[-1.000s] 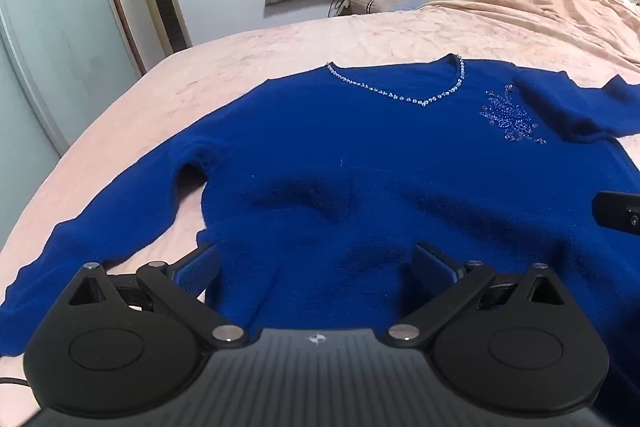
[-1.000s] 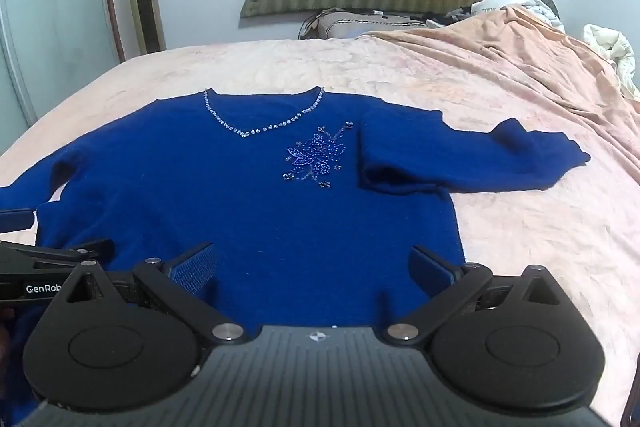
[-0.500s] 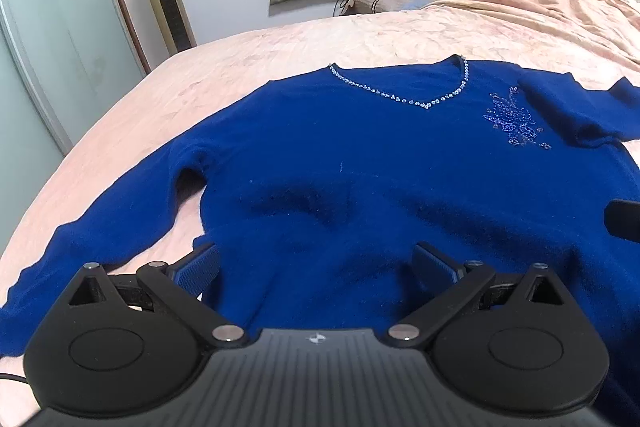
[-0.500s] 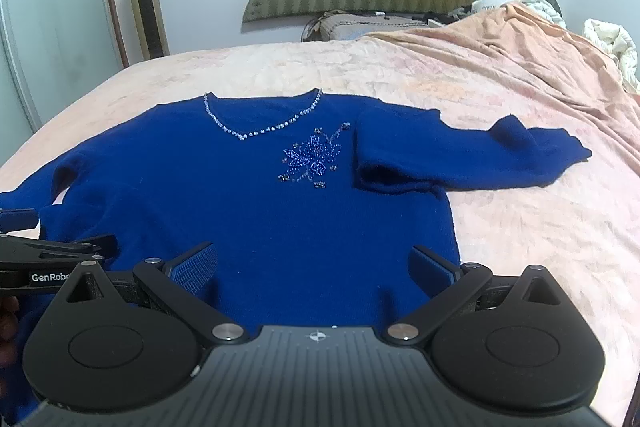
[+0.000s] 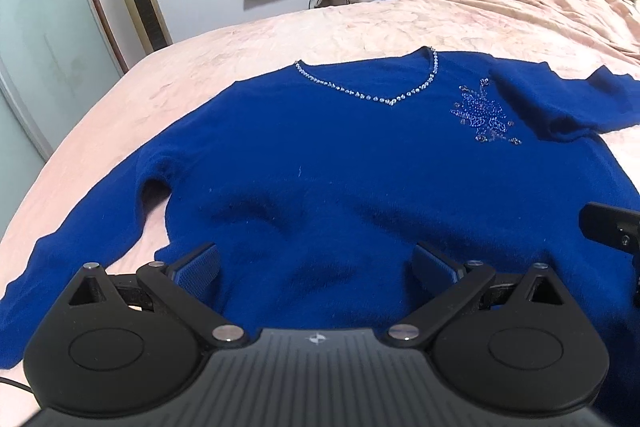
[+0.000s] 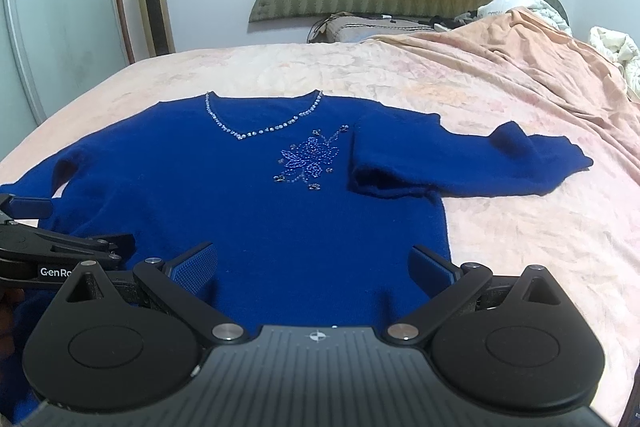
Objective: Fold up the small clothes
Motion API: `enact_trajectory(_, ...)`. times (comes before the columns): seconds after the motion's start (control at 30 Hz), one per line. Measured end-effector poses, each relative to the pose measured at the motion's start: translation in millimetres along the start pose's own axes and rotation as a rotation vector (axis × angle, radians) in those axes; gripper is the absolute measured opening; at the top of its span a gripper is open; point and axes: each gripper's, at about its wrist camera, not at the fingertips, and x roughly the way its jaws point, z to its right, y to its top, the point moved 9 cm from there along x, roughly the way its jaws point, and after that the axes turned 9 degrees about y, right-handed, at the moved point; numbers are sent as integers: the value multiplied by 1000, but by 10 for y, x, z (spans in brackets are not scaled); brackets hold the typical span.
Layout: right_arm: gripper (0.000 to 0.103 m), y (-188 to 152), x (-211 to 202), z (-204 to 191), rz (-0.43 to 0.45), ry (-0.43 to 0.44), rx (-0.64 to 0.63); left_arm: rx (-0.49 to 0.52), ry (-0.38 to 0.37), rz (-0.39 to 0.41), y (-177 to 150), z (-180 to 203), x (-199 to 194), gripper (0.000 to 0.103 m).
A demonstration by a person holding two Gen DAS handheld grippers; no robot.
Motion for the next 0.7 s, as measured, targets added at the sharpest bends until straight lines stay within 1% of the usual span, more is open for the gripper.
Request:
enact_trajectory(0.13,102,14,-15,65,14,-7,16,-4,-5,6,43,0,19,103)
enact_trajectory(0.3,98,24,31,133,9,7,50,4,4,17,83,31,49,103)
enact_trajectory(0.37,98,30,48,153,8,10,57,7,2,14,95,51,80,103)
enact_trajectory(0.53,98,76,62,157,17,2,50,16,-5,10,113,107,124,103)
enact_trajectory(0.63,100,117,60,183,31,-2,58,16,-13,5,143,130,150,103)
enact_trajectory(0.7,103,114,107,182,5,14,52,14,-18,2,160,141,164,103)
